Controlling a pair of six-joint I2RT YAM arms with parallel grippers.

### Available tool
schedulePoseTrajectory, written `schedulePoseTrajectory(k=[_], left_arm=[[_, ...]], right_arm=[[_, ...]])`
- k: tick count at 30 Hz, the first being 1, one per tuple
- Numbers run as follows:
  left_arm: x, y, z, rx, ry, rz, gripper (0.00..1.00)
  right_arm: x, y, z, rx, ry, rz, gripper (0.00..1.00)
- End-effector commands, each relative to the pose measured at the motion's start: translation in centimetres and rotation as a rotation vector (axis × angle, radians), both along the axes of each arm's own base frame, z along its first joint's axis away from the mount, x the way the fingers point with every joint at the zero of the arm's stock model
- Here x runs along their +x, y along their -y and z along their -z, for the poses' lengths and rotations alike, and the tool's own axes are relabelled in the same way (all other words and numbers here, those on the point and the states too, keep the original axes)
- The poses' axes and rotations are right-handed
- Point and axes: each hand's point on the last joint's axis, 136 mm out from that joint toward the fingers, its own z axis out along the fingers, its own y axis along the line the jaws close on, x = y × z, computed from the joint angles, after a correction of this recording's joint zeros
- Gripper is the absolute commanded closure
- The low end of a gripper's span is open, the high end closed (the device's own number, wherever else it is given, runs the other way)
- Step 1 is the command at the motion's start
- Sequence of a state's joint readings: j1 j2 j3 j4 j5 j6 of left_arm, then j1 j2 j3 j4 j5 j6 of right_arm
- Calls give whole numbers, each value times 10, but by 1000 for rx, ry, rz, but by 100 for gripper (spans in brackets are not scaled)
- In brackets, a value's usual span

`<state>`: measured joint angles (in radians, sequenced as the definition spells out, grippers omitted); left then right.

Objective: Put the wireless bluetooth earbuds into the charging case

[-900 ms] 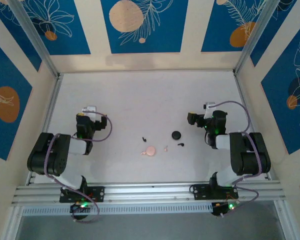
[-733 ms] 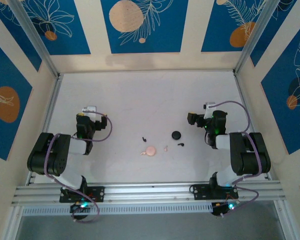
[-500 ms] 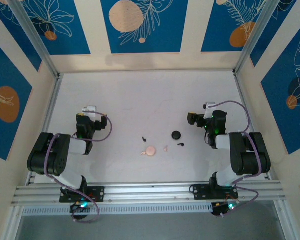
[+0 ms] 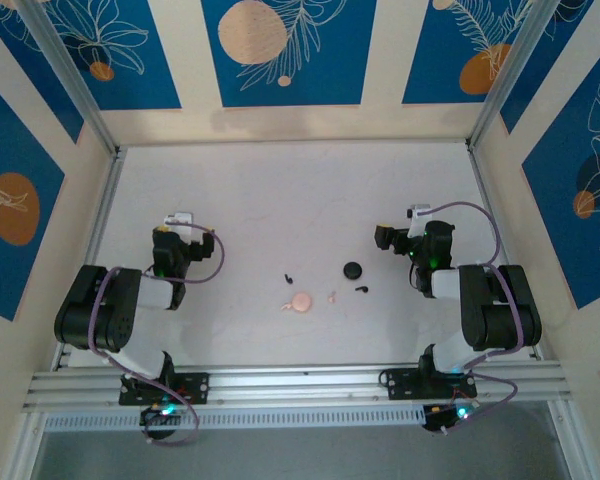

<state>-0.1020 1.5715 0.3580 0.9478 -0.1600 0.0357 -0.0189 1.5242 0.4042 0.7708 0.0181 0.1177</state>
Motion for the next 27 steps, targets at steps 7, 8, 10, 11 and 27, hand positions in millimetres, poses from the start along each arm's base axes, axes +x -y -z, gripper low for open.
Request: schedulePoseTrajectory(k=[7, 8, 10, 11, 27], left_arm=[[4, 11, -10, 7, 0, 73, 2], [4, 11, -10, 8, 1, 76, 2], [4, 10, -7, 7, 1, 67, 6], [6, 7, -7, 6, 17, 55, 10], [1, 7, -19, 7, 23, 58, 19]], right_arm=[[8, 0, -26, -15, 13, -7, 1], [6, 0, -32, -6, -15, 0, 1], [-2, 1, -40, 68, -136, 48, 1], [-4, -1, -46, 90, -175, 52, 1], [-103, -74, -44, 36, -807, -11, 18]])
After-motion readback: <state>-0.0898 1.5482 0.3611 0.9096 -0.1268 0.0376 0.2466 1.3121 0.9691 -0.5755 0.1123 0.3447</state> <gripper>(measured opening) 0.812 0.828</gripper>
